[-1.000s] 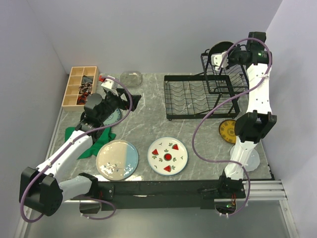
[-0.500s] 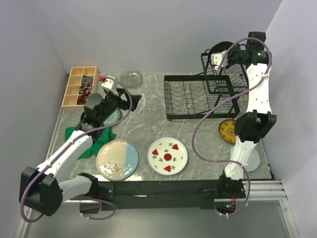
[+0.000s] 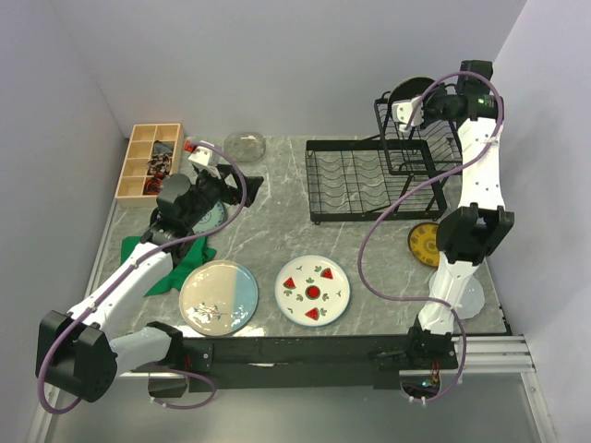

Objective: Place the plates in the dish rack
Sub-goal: Insert the plate into the dish rack

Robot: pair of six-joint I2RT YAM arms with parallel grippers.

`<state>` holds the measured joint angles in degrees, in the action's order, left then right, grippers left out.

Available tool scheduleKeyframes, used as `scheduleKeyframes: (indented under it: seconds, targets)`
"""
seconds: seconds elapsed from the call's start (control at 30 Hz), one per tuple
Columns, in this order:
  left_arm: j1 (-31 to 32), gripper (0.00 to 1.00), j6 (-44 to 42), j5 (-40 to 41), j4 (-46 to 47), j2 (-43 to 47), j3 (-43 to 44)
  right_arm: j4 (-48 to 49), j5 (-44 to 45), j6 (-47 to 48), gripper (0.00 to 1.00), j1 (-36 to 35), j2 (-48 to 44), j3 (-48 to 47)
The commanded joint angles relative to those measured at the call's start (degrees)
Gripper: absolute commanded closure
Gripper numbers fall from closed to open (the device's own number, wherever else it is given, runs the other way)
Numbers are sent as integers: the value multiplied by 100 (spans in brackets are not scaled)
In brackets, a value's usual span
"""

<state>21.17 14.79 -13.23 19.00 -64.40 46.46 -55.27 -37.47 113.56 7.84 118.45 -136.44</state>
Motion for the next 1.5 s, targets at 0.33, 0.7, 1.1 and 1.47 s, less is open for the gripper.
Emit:
scheduleKeyframes:
  seconds: [0.33, 0.7, 1.1, 1.47]
  targets:
    - [-16, 0, 121, -13, 288, 33, -14, 121, -76, 492, 100, -98, 134, -93]
    - [-16, 0, 156, 23, 332, 59, -75, 34, -93, 931, 100, -124, 64, -40]
    - [-16, 1, 182, 40, 385, 86, -172, 51, -50, 870, 100, -300, -138, 47]
    - [-16, 0, 200, 5, 420, 68, -190, 147, -164, 870, 100, -362, -332, 197]
